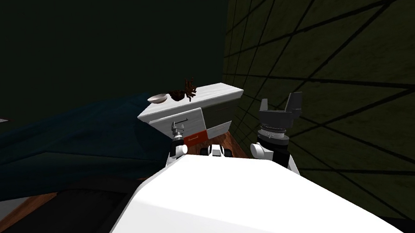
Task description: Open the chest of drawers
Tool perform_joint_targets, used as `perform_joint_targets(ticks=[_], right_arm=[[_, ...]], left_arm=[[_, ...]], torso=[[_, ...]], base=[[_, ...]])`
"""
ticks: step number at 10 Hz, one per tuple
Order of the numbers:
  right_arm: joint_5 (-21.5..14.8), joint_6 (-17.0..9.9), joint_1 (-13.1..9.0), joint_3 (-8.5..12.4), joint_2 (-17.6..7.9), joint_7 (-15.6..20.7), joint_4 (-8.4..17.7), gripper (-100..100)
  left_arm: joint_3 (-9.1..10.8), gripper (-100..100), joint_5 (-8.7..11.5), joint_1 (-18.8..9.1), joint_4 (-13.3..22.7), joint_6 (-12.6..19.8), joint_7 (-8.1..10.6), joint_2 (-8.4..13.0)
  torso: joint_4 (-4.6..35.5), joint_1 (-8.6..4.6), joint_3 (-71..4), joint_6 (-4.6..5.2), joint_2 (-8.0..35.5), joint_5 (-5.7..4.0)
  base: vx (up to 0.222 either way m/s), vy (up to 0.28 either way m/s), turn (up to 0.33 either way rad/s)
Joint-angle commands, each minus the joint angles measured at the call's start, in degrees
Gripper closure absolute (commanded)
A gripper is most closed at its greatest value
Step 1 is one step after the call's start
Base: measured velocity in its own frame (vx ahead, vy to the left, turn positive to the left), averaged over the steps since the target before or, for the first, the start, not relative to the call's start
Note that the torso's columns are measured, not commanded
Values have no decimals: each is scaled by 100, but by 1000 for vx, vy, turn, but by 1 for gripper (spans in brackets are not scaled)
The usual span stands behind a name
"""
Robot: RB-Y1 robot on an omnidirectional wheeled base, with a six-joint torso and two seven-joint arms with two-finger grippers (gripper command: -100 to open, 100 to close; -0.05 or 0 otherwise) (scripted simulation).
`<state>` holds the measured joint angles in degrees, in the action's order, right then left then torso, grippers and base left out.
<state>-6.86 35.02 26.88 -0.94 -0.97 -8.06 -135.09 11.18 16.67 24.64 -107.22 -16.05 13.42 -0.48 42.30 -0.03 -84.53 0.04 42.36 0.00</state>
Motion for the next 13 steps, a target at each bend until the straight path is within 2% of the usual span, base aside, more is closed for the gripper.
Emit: perform_joint_targets(ticks=[1,2,3,4,5,6,8,9,11,12,13], right_arm=[[0,0,-1,0,0,0,0,0],[0,0,1,1,0,0,0,0],[0,0,0,0,0,0,0,0],[0,0,1,0,0,0,0,0],[0,0,0,0,0,0,0,0],[0,0,0,0,0,0,0,0],[0,0,1,0,0,0,0,0],[0,0,0,0,0,0,0,0],[0,0,1,1,0,0,0,0],[0,0,0,0,0,0,0,0],[0,0,1,1,0,0,0,0]], left_arm=[[374,-100,-31,-103,48,103,125,25],[582,-100,-54,-191,128,144,207,48],[628,-100,-54,-191,128,144,207,48],[876,-100,-77,-280,208,186,289,72],[1036,-100,-101,-368,288,227,371,95],[1137,-100,-101,-368,288,227,371,95],[1556,-100,-147,-545,448,310,534,142],[1645,-100,-147,-545,448,310,534,142],[2046,-100,-193,-721,608,393,698,189],[2154,-100,-193,-721,608,393,698,189],[2373,-100,-216,-810,688,434,780,213]], torso=[[3,-2,6,-2,9,-1],[2,1,3,-9,4,-1],[-1,1,-2,-4,-4,0],[-4,7,-9,-5,-15,1],[-4,5,-8,-2,-13,1],[-1,1,-2,-2,-2,0],[-3,3,-7,-3,-12,1],[-2,-2,-4,0,-6,-1],[-1,5,-3,-3,-6,1],[-1,0,-3,-2,-6,0],[-3,5,-5,-9,-10,0]], base=[[-63,-25,-105],[-58,-34,-142],[-39,-23,-131],[-45,-23,-248],[-74,-34,-361],[-49,-27,-116],[-45,-36,-273],[-46,-27,-137],[-51,-39,-258],[-40,-34,-114],[-45,-38,-239]])
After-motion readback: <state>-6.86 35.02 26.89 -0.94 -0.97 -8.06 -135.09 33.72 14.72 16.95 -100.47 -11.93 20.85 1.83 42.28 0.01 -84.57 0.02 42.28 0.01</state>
